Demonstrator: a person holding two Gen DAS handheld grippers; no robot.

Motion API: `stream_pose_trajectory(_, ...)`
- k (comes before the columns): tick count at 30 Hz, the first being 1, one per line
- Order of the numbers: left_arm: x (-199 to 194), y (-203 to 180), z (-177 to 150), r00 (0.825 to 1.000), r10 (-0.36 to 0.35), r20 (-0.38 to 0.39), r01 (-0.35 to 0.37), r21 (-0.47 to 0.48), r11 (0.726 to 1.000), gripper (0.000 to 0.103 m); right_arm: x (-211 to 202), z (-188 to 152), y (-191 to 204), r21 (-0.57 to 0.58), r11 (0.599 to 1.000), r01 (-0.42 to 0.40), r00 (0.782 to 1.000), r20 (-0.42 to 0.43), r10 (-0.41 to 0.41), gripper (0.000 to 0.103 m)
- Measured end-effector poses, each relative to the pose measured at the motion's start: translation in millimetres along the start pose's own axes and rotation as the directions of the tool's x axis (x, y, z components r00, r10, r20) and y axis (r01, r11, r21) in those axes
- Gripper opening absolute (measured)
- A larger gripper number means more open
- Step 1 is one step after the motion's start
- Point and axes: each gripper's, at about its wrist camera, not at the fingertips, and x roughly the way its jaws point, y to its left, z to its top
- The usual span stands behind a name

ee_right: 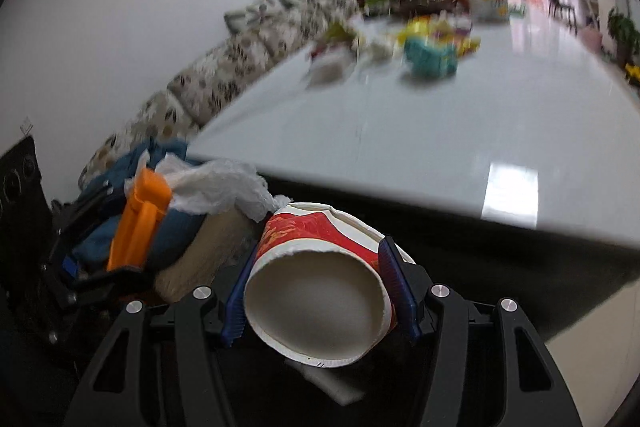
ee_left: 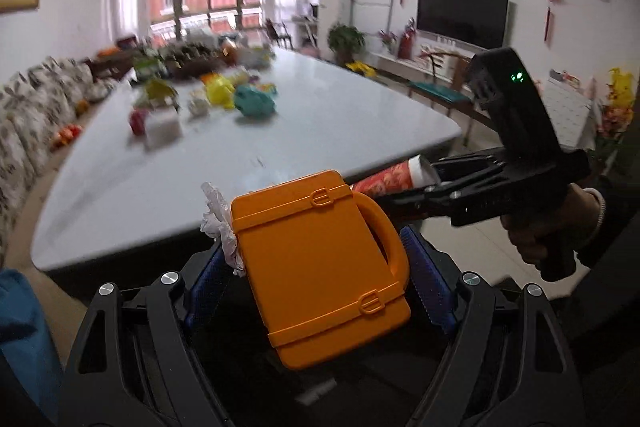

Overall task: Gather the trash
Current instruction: 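Carry both items to the trash bag and open both tools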

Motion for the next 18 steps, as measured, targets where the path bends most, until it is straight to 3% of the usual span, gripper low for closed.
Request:
stream_pose_trajectory(3, 17, 9, -20, 0.996, -0.022, -0.084, 0.019, -0.033, 0.999, 0.079, 20, -20, -2, 0.009, 1.000, 0.018, 0.996, -0.089, -0.017, 0.059)
stream_pose_trajectory(6, 51, 24, -43, 0.980, -0.031, -0.198, 0.016, -0.073, 0.997, 0.080, 52, -36, -11, -0.004, 0.998, 0.059, 0.981, -0.182, -0.059, 0.065)
stream_pose_trajectory(9, 99, 49, -73, 0.934, -0.107, -0.341, 0.041, -0.195, 0.980, 0.081, 86, -51, -22, -0.017, 0.994, 0.111, 0.950, -0.291, -0.112, 0.068)
stream_pose_trajectory(10, 116, 62, -85, 0.910, -0.139, -0.391, 0.038, -0.253, 0.967, 0.082, 90, -54, -24, -0.012, 0.993, 0.114, 0.945, -0.309, -0.112, 0.068)
stream_pose_trajectory(12, 127, 74, -94, 0.895, -0.135, -0.424, 0.002, -0.301, 0.954, 0.081, 87, -55, -25, 0.005, 0.995, 0.104, 0.943, -0.318, -0.097, 0.068)
stream_pose_trajectory(14, 128, 85, -96, 0.898, -0.144, -0.416, -0.004, -0.334, 0.942, 0.081, 74, -50, -19, -0.025, 0.995, 0.101, 0.951, -0.290, -0.104, 0.070)
stream_pose_trajectory(18, 110, 88, -77, 0.926, -0.099, -0.364, -0.020, -0.311, 0.950, 0.082, 44, -17, -8, -0.067, 0.994, 0.086, 0.977, -0.191, -0.097, 0.071)
